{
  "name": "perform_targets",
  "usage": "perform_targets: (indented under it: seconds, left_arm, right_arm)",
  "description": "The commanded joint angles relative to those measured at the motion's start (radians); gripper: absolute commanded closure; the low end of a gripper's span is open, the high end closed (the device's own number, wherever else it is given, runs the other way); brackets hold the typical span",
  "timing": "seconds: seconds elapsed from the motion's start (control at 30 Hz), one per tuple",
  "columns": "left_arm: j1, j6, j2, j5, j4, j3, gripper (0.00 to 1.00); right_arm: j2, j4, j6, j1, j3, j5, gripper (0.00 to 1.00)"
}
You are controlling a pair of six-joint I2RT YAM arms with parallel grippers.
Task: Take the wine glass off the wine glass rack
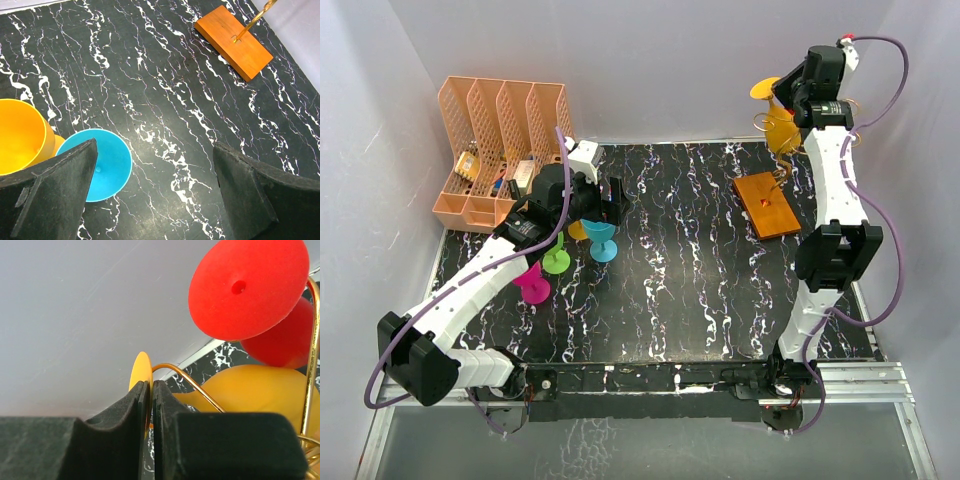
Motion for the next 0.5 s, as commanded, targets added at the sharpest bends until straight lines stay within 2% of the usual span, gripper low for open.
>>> perform_targets:
  seconds: [0.0, 0.47]
  left_arm:
    - [0.004, 0.004, -0.002, 0.01, 0.01, 0.014, 0.03]
    - [0.005, 0.004, -0.002, 0.008, 0.005, 0.014, 0.03]
  right_arm:
    - [-0.059, 0.08, 0.066, -0.037, -0.018, -0.069, 0.92]
    - [-0.097, 0.135, 0.152, -0.048, -0.095, -0.021, 0.92]
